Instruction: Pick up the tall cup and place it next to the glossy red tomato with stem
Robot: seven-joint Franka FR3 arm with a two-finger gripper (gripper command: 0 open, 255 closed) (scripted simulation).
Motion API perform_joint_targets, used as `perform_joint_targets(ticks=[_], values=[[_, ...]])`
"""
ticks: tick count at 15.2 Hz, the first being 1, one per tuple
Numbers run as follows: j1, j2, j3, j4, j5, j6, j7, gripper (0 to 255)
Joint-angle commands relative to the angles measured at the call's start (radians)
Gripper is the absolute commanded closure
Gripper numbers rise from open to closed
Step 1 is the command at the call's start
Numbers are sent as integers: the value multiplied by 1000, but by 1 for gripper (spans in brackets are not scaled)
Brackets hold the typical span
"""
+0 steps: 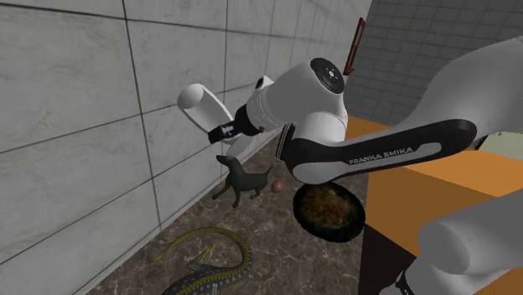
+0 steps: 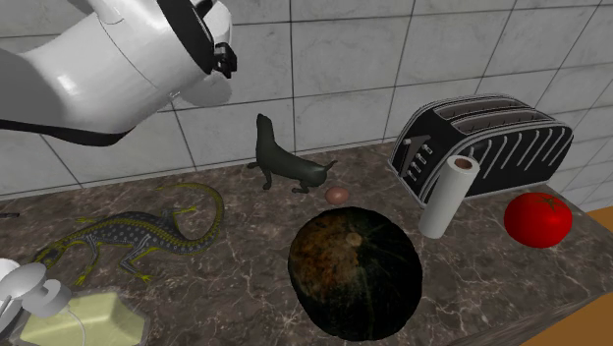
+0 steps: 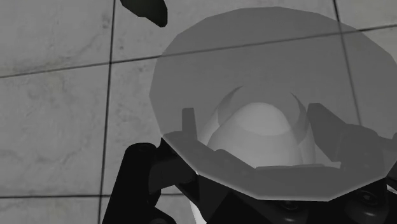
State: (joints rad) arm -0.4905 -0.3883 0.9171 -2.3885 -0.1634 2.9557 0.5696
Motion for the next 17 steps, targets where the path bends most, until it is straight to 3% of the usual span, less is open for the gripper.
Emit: perform_joint_targets(ticks=[1, 5, 9, 13, 17], values=[[29, -5, -33, 17, 14, -18, -21, 255], [215, -65, -265, -108, 102, 13, -168, 255], [361, -133, -470, -215, 165, 28, -308, 255], [468, -211, -653, -306, 202, 26, -441, 255], [535, -297, -819, -380, 214, 6, -567, 255]])
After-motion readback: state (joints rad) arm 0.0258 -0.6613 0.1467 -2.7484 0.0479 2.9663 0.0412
